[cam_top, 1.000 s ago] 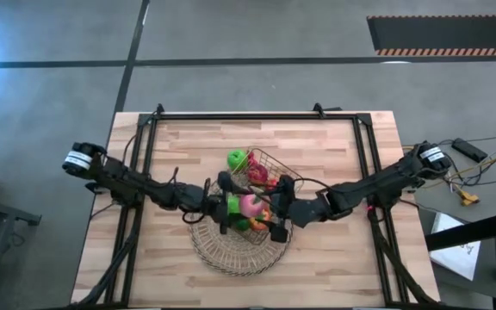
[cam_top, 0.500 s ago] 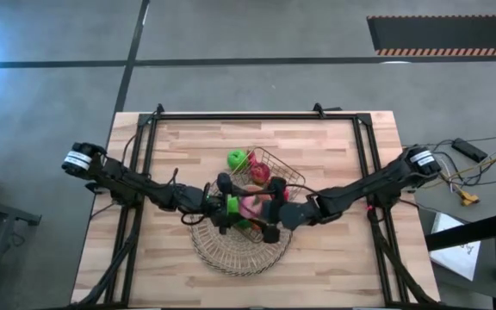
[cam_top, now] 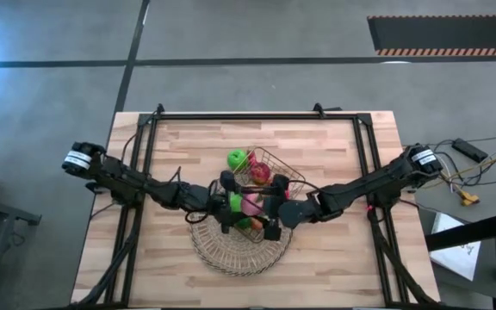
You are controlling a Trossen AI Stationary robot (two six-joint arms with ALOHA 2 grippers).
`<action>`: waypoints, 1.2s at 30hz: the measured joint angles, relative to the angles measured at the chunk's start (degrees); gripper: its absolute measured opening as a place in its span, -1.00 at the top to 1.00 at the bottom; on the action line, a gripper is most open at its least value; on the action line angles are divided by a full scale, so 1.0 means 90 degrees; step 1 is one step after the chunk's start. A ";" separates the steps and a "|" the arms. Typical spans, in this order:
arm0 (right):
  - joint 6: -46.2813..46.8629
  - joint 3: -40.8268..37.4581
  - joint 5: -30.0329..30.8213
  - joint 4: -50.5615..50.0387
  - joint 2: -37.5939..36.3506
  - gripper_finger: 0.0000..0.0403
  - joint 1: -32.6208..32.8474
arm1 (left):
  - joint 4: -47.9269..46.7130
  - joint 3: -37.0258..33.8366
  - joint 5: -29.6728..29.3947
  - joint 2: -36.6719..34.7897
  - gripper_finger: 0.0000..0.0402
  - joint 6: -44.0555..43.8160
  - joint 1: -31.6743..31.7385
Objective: Build produce basket
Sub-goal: Put the peach into the gold wire basket
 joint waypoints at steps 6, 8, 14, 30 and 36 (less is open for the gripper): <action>0.0318 0.0148 0.0059 -0.0534 -0.0097 -0.45 -0.0032 | -0.0077 0.0047 -0.0362 -0.0005 -0.62 -0.0111 -0.0008; 0.0305 0.0218 0.0022 -0.0564 -0.0094 -0.44 -0.0032 | -0.0060 0.0045 -0.0411 -0.0010 -0.62 -0.0153 -0.0012; 0.0318 0.0289 -0.0200 -0.0539 -0.0094 -0.44 -0.0041 | -0.0076 0.0021 -0.0428 -0.0019 -0.66 -0.0460 -0.0016; 0.0765 0.0308 -0.0302 -0.0851 0.0015 -0.44 -0.0296 | -0.2139 0.0811 -0.0951 -0.0032 -0.87 -0.1161 -0.0039; 0.1431 0.0517 -0.0324 -0.2098 0.0015 -0.44 -0.0611 | -0.2388 0.1113 -0.1506 -0.0336 -0.87 -0.1159 -0.0323</action>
